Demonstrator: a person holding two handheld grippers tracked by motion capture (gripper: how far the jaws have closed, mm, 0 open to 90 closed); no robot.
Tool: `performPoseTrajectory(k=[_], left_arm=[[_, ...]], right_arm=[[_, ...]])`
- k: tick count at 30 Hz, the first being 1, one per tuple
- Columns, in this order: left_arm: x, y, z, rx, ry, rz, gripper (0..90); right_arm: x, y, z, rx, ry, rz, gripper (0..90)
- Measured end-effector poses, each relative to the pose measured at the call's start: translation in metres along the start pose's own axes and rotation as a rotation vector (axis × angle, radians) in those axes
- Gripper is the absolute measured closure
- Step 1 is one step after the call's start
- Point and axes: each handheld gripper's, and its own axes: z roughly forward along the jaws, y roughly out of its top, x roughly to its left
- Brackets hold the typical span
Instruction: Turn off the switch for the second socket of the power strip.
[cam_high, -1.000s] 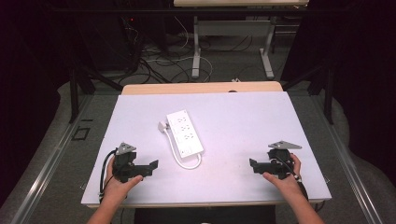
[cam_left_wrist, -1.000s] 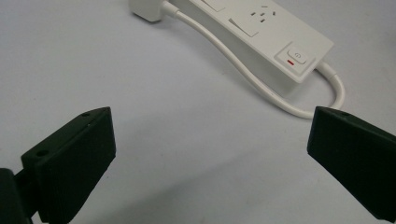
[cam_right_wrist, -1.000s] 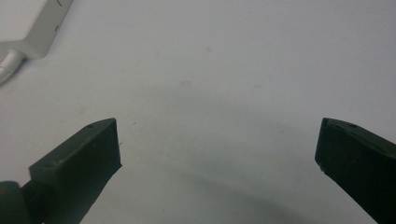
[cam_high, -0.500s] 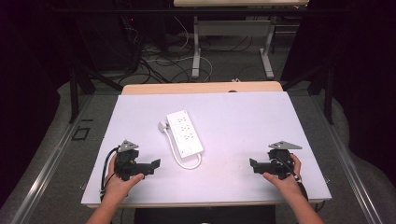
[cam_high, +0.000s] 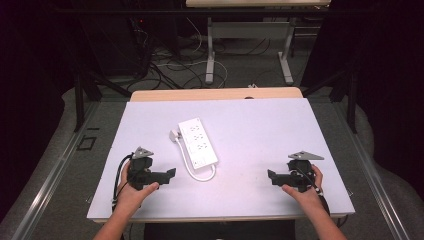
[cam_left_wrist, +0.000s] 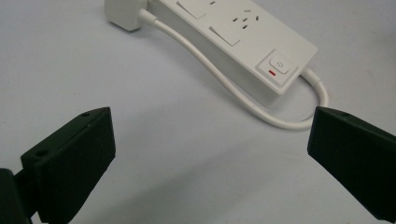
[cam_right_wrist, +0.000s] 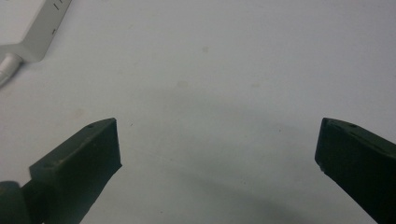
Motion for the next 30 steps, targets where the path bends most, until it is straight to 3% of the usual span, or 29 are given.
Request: performPoseTrajectory(k=[15, 25, 30], left_arm=[[-0.012, 0.032, 0.005, -0.020, 0.005, -0.004, 2.1], [-0.021, 0.062, 0.008, -0.024, 0.019, 0.039, 2.3], [-0.026, 0.073, 0.010, -0.027, 0.016, 0.041, 2.8]], right_arm=[[0.000, -0.001, 0.000, 0.001, -0.005, 0.005, 0.0], [-0.001, -0.001, 0.000, 0.000, -0.004, 0.004, 0.0], [-0.001, -0.002, 0.001, 0.004, -0.003, 0.001, 0.0]])
